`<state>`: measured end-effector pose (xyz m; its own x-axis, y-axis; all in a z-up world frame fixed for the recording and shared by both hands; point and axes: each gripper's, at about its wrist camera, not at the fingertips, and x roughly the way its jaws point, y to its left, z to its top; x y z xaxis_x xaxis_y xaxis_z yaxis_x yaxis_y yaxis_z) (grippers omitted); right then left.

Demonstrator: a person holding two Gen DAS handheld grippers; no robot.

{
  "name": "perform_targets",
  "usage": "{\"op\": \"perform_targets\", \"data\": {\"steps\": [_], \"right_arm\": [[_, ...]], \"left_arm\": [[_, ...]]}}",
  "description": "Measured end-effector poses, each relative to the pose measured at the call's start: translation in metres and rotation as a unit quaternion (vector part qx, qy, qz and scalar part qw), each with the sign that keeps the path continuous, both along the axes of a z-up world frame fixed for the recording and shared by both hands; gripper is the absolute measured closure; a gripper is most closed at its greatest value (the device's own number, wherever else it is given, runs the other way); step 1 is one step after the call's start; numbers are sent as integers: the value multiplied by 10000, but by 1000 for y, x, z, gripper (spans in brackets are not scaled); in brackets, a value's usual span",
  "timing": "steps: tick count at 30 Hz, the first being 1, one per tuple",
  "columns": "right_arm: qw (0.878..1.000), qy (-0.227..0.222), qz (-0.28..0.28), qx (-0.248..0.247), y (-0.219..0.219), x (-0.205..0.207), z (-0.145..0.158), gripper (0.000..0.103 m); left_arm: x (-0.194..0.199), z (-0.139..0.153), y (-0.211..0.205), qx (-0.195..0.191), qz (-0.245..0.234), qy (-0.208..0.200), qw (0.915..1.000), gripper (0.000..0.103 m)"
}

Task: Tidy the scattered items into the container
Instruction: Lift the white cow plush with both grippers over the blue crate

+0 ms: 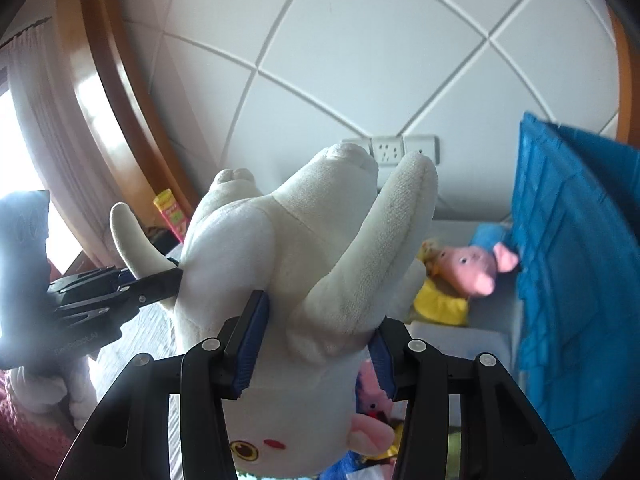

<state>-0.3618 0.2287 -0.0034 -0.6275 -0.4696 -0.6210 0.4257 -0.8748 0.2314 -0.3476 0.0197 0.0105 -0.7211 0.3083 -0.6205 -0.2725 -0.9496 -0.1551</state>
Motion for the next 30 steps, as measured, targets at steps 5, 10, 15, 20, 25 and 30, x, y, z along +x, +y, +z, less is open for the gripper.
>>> {"op": "perform_targets", "data": {"steps": [5, 10, 15, 20, 25, 30], "right_arm": [[9986, 396, -341, 32, 28, 24, 50, 57], [9943, 772, -738, 25, 82, 47, 107, 57], [9894, 1013, -1032, 118, 161, 60, 149, 57], [9858, 1098, -1212, 374, 253, 64, 175, 57], [9868, 821, -1263, 586, 337, 45, 171, 57], [9900, 416, -1229, 557, 397, 14, 144, 57]], "left_arm": [[10, 49, 35, -92, -337, 355, 9988, 83], [20, 103, 96, -180, -758, 778, 9939, 83], [23, 139, 181, -198, -1042, 1067, 9886, 83], [20, 152, 283, -60, -1253, 1098, 9860, 83], [1, 131, 375, 23, -1402, 756, 9872, 83], [-34, 94, 444, -163, -1391, 229, 9899, 83]]}}
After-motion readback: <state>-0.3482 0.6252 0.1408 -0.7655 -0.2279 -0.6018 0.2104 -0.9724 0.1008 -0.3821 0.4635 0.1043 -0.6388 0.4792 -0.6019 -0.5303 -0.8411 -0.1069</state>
